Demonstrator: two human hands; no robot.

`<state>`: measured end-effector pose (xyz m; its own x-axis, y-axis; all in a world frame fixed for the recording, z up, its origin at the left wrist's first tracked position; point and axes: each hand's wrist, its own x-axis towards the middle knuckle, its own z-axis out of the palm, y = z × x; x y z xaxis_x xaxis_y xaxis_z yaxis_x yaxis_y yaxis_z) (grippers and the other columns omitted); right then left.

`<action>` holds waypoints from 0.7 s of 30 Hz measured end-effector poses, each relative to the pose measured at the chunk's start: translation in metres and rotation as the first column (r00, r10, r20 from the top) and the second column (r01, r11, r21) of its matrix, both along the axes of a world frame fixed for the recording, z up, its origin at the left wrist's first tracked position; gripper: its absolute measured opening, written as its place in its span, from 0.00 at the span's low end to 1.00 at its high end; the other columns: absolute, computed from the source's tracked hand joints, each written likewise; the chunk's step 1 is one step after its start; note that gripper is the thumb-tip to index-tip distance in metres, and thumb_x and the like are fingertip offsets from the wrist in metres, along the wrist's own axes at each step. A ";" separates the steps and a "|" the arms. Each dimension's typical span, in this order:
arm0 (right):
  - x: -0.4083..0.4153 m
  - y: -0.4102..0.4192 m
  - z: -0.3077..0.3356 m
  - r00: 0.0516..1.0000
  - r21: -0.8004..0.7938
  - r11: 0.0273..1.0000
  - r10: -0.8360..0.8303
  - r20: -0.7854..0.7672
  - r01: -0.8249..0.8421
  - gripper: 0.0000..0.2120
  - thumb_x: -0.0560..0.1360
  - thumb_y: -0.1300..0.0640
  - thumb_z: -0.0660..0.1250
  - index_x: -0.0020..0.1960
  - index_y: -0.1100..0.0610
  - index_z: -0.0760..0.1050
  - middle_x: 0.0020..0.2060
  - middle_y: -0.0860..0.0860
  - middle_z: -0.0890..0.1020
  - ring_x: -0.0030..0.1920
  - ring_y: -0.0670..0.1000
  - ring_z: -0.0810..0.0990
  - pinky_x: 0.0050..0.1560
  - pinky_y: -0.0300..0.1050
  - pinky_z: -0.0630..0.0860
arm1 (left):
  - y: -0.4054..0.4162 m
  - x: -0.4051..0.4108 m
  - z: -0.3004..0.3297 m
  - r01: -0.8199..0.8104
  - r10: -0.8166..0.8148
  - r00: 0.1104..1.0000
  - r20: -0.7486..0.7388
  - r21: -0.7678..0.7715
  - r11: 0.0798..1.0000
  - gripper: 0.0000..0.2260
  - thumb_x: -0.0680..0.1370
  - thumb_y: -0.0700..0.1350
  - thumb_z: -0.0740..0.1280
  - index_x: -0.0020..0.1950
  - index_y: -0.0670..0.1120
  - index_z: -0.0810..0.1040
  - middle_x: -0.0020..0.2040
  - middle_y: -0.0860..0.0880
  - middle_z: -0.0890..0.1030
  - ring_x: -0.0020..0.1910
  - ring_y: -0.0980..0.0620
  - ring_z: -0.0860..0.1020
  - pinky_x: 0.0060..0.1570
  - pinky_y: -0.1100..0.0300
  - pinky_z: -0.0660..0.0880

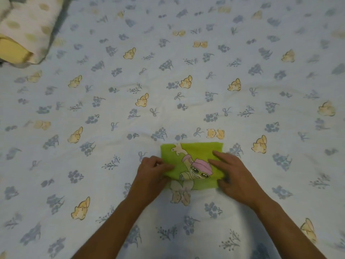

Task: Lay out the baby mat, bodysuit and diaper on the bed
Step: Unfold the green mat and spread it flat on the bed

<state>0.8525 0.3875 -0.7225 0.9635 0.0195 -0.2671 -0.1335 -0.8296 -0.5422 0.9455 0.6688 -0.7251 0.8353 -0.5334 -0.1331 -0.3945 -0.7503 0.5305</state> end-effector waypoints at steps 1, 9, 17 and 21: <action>0.005 -0.002 0.001 1.000 0.011 1.000 0.005 0.002 -0.005 0.27 0.68 0.60 0.73 0.66 0.48 0.77 0.72 0.47 0.70 0.70 0.52 0.67 0.71 0.43 0.60 | -0.001 0.003 -0.001 -0.013 0.013 1.000 -0.007 -0.044 0.999 0.15 0.67 0.39 0.78 0.52 0.50 0.86 0.46 0.48 0.79 0.47 0.46 0.75 0.46 0.55 0.73; 0.068 -0.025 0.036 0.919 0.459 0.814 -0.218 -0.328 0.357 0.08 0.77 0.53 0.66 0.49 0.48 0.85 0.47 0.46 0.86 0.48 0.44 0.83 0.53 0.44 0.76 | -0.029 0.070 0.030 -0.277 0.253 0.956 -0.148 -0.175 0.945 0.01 0.77 0.48 0.70 0.47 0.53 0.81 0.41 0.53 0.74 0.41 0.59 0.72 0.40 0.65 0.67; 0.113 -0.061 0.061 0.872 0.535 0.780 -0.026 -0.490 0.324 0.16 0.72 0.49 0.71 0.51 0.60 0.84 0.49 0.57 0.84 0.47 0.53 0.77 0.51 0.48 0.71 | -0.059 0.134 0.050 -0.223 0.144 0.945 -0.295 -0.258 0.940 0.06 0.78 0.48 0.68 0.43 0.50 0.81 0.33 0.50 0.73 0.34 0.56 0.70 0.38 0.58 0.67; 0.106 -0.058 0.054 0.831 0.519 0.832 0.140 -0.539 0.196 0.22 0.69 0.33 0.68 0.55 0.47 0.83 0.56 0.48 0.84 0.58 0.52 0.80 0.63 0.50 0.75 | -0.048 0.138 0.054 -0.071 -0.071 0.752 -0.656 -0.187 0.980 0.05 0.78 0.48 0.69 0.44 0.48 0.82 0.34 0.47 0.78 0.32 0.55 0.75 0.33 0.61 0.74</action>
